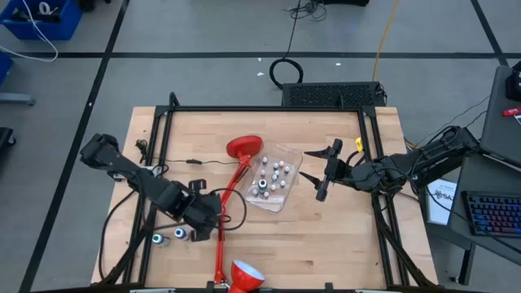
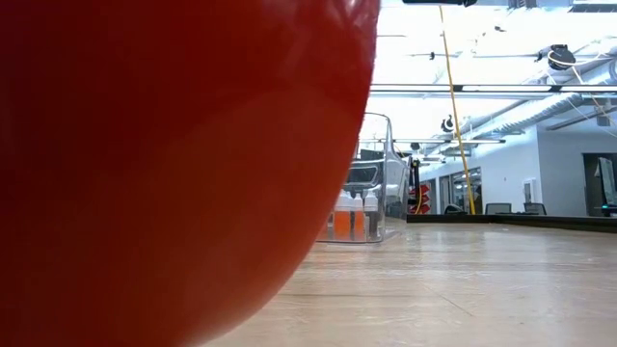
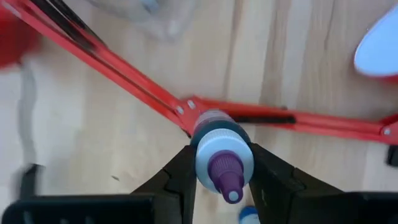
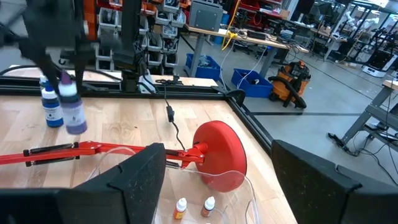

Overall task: Pick & Place food coloring
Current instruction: Put the large purple food coloring bottle into the transparent bin

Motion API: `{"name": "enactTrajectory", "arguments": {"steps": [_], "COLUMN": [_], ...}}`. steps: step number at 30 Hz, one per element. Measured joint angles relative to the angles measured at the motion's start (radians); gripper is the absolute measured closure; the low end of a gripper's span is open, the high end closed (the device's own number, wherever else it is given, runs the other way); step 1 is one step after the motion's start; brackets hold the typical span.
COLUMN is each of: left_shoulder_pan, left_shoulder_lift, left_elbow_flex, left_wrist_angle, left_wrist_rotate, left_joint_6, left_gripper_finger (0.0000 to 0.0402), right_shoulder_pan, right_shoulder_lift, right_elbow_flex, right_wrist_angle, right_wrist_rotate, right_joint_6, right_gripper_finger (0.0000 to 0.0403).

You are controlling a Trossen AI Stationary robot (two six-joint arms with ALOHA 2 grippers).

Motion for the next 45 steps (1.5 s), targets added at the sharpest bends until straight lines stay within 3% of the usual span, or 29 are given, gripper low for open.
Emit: {"name": "enactTrajectory", "arguments": {"steps": [7, 14, 21, 26, 33, 45], "left_shoulder_pan": [0.039, 0.213, 0.419, 0.504, 0.548, 0.550], "left_shoulder_lift": [0.000, 0.015, 0.143, 0.282, 0.412, 0.538], "left_elbow_flex": [0.246, 0.401, 0.497, 0.580, 0.599, 0.599], "left_wrist_angle": [-0.066, -0.043, -0.022, -0.025, -0.040, -0.040], "left_wrist_rotate": [-0.156, -0.171, -0.060, 0.052, 0.101, 0.095], "left_joint_6": [0.180, 0.406, 0.583, 0.691, 0.760, 0.798], "left_gripper_finger": [0.0283, 0.0283, 0.0283, 0.0283, 0.0283, 0.0283], "right_shoulder_pan": [0.000, 0.000, 0.000, 0.000, 0.000, 0.000], "right_shoulder_lift": [0.000, 0.000, 0.000, 0.000, 0.000, 0.000], "right_elbow_flex": [0.000, 0.000, 0.000, 0.000, 0.000, 0.000], "right_wrist_angle": [0.000, 0.000, -0.001, -0.005, -0.008, -0.012], "right_wrist_rotate": [0.000, 0.000, 0.000, 0.000, 0.000, 0.000], "right_joint_6": [0.000, 0.001, 0.001, 0.001, 0.001, 0.000], "right_gripper_finger": [0.0124, 0.0124, 0.0124, 0.0124, 0.0124, 0.0124]}}
